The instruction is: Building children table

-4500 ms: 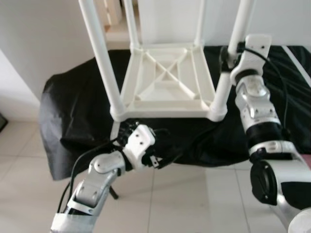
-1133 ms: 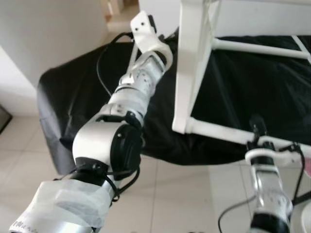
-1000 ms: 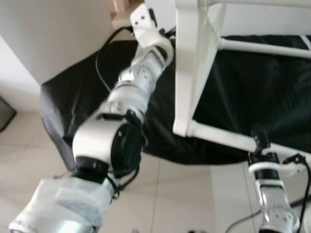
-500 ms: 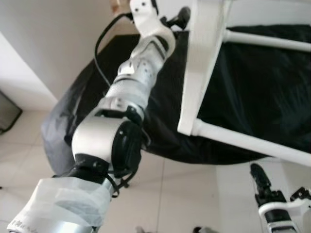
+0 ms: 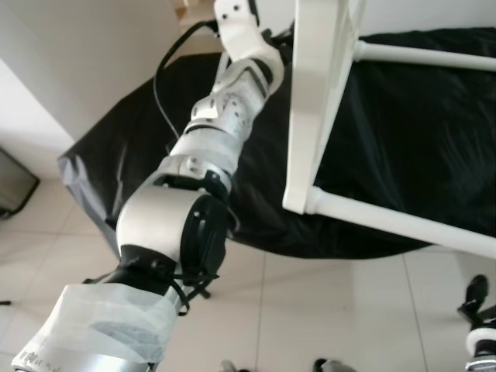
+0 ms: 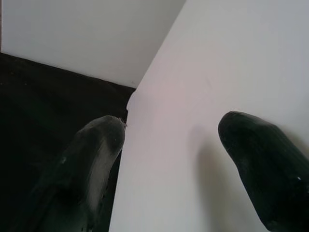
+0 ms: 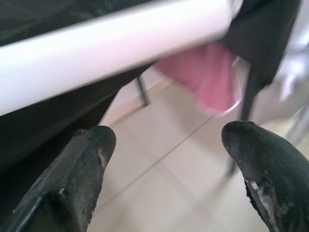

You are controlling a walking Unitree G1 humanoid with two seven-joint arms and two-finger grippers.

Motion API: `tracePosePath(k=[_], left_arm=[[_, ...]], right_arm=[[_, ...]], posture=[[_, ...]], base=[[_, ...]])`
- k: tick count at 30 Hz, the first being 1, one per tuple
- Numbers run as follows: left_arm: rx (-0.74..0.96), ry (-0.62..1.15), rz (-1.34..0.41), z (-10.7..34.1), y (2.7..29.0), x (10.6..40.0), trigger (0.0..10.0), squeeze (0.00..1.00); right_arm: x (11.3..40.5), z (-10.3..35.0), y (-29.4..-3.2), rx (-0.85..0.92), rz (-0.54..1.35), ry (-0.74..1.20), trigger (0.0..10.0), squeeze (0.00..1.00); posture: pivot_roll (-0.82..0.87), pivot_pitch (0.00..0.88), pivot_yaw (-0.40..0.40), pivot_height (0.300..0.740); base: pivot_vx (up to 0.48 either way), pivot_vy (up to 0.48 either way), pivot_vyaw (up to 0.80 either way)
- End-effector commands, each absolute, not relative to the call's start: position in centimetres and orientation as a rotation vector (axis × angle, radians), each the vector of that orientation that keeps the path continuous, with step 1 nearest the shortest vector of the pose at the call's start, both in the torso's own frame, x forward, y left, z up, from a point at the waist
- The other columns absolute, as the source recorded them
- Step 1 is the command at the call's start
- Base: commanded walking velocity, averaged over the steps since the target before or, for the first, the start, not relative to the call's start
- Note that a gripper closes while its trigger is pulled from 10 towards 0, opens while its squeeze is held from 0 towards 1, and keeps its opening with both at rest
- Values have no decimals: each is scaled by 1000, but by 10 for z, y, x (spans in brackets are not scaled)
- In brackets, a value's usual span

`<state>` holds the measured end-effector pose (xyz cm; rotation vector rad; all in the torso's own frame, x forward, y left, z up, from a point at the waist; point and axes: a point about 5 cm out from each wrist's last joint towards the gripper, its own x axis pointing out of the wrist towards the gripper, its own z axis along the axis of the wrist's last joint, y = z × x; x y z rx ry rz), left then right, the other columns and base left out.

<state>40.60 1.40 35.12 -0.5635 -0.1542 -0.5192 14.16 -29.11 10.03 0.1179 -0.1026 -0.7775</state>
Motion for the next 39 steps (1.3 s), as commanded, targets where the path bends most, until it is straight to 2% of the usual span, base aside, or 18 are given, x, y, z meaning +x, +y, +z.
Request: tracePosePath(k=[1,5,7,10,12,18,21,23,24,25,27,32,33,39], left_arm=[[-512,-245,-821,353,8,398,10000,0],[-509,-244,-818,352,9,398,10000,0],[-498,-236,-812,348,11,399,10000,0],[-492,-233,-811,346,12,399,10000,0],[-476,-222,-805,341,14,401,10000,0],[-442,-196,-786,325,16,402,10000,0],[-428,-174,-778,309,21,402,10000,0],[-428,-174,-778,309,21,402,10000,0],[-408,-161,-769,296,25,401,10000,0],[-408,-161,-769,296,25,401,10000,0],[-381,-148,-760,283,29,400,10000,0],[-326,-137,-746,265,36,395,10000,0],[-279,-139,-737,252,45,391,10000,0],[-235,-149,-730,239,62,381,10000,0]], right_arm=[[126,85,-259,149,-841,-35,10000,0],[123,90,-257,94,-845,-41,10000,0],[122,109,-251,-20,-816,-89,10000,0],[122,117,-246,-67,-802,-114,10000,0],[129,137,-234,-135,-755,-205,10000,0],[159,162,-234,-110,-739,-310,10000,0],[192,168,-231,-97,-652,-335,10000,0],[192,168,-231,-97,-652,-335,10000,0],[215,164,-223,-82,-555,-303,10000,0],[215,164,-223,-82,-555,-303,10000,0],[234,158,-212,-74,-453,-260,10000,0],[254,155,-197,-69,-367,-237,10000,0],[264,154,-185,-73,-287,-234,10000,0],[270,150,-174,-82,-188,-218,10000,0]], posture=[[-165,116,148,740],[-169,116,150,740],[-169,116,150,740],[-174,117,152,740],[-178,116,150,740],[-178,108,136,740],[-170,103,125,740],[-170,103,125,740],[-154,95,103,740],[-154,95,103,740],[-143,90,95,740],[-117,81,70,740],[-109,80,64,740],[-82,76,46,740]], base=[[0,0,0],[0,0,0],[0,0,0],[0,0,0],[0,0,0],[0,0,0],[0,0,0],[0,0,0],[0,0,0],[0,0,0],[0,0,0],[0,0,0],[0,0,0],[0,0,0]])
